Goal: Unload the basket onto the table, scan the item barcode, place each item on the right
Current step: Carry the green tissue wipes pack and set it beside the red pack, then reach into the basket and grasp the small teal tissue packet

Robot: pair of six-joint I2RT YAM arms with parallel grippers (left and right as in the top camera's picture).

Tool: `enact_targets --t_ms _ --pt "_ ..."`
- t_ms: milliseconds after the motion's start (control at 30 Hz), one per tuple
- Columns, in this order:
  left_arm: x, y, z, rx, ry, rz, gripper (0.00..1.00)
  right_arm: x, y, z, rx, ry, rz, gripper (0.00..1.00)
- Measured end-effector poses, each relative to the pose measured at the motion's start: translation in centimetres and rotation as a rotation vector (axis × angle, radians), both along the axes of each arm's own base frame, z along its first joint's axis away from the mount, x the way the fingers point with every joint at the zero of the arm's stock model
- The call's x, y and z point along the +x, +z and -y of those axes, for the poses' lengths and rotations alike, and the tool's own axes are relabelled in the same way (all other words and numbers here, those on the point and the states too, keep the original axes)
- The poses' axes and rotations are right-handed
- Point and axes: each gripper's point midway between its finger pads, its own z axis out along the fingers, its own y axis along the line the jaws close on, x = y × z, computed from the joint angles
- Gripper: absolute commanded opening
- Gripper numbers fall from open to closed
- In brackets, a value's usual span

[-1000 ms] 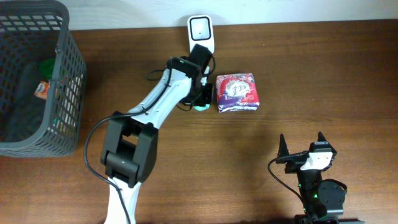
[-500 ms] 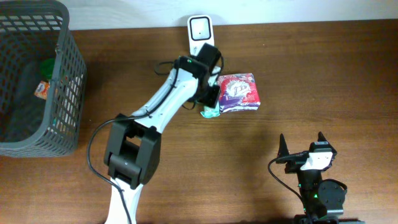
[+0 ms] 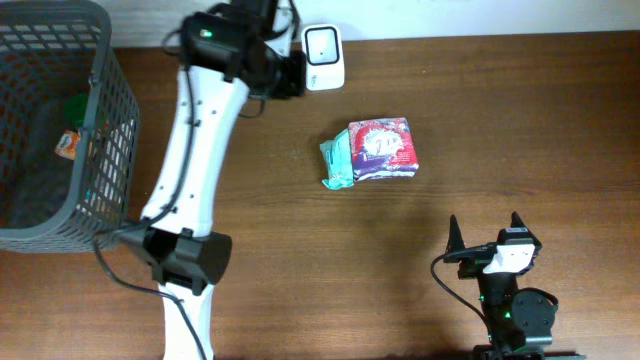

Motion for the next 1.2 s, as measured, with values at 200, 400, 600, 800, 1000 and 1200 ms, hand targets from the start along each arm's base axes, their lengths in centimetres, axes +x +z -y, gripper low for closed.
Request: enact_targets --t_ms 200,400,600,800,1000,1200 --pt "-1.5 -13.3 7.7 0.046 -0.123 -0.194 0.00 0.0 0.0 0.0 0.000 0.000 0.000 0.99" --pt "-1.3 -19.1 9.2 0.057 -0.096 -0.254 0.00 0.0 0.0 0.0 0.000 0.000 0.000 0.99" --pt "0.2 -21.5 10.0 0.042 -0.093 -0.229 0.00 0.0 0.0 0.0 0.000 0.000 0.000 0.99" --pt "1.9 -13.1 9.3 -0.021 -0.071 -0.157 0.08 0.0 0.0 0.0 0.000 0.000 0.000 0.99" --pt "4.8 4.0 2.0 -0.185 0.055 0.172 0.41 0.0 0.0 0.0 0.000 0.000 0.000 0.99" --pt "5.8 12.3 -16.6 -0.189 0.391 0.363 0.99 0.0 0.0 0.0 0.000 0.000 0.000 0.99"
